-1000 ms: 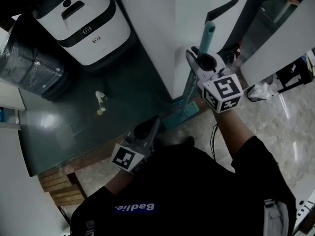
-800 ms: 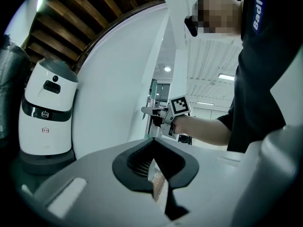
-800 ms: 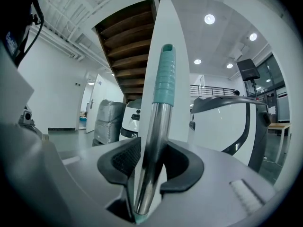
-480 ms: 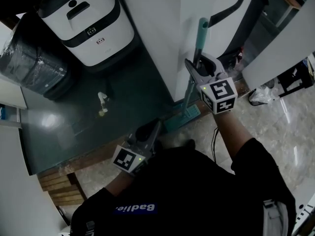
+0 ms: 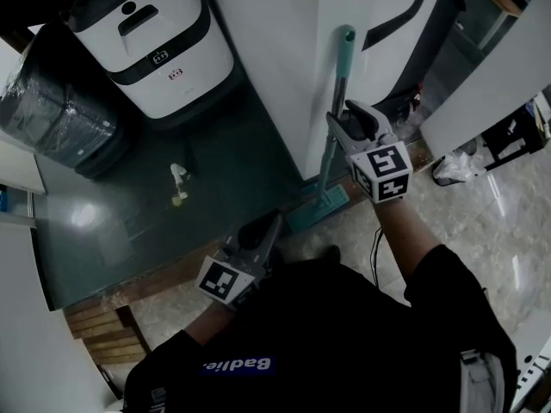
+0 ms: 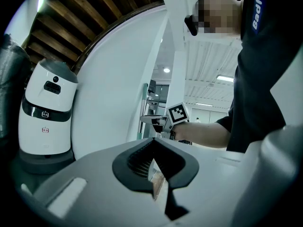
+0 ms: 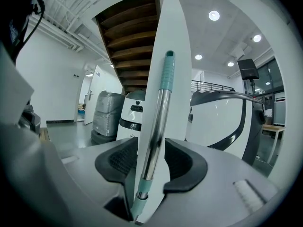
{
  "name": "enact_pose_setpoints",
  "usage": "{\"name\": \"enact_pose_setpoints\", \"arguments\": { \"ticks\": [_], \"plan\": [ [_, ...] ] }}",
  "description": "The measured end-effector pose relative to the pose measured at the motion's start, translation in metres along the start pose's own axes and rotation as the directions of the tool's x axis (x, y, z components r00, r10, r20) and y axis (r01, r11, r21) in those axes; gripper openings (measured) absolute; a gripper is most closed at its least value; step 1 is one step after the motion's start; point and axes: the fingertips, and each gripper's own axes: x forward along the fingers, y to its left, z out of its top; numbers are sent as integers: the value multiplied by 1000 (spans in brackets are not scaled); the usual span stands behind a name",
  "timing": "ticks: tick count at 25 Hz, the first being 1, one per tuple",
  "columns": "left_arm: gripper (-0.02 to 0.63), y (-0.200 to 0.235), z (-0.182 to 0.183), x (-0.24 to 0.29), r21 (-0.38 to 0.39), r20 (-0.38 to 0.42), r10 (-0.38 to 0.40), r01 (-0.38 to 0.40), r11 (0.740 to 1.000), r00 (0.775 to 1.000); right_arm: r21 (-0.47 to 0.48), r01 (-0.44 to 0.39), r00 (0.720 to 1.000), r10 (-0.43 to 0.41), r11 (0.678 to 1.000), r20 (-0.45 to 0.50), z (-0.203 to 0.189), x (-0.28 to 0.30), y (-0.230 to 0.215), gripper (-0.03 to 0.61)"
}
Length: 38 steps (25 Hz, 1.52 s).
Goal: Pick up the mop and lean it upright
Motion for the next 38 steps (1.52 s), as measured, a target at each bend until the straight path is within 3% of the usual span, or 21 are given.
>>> {"name": "enact_pose_setpoints", "arguments": {
  "ticks": [11,20,25,32,38],
  "plan": [
    [20,1,10,-22,20,27,-133,132,991,991,37,110,994,-110,993,-13,3,-30,24,183],
    [20,6,4,-46,-12,29,-277,278,961,960,47,240,971,-238,970,-39,3,-57,49,181],
    [20,-4,-9,-47,-10,18,-378,378,926,926,47,295,955,-293,954,-57,-2,-76,62,178],
    [20,-35,-19,-40,-71,4,-487,486,871,873,39,384,920,-379,923,-96,-6,-121,68,175],
    [20,-68,-16,-39,-47,-1,-566,565,824,825,63,448,893,-442,892,-82,-8,-168,72,169]
  ]
}}
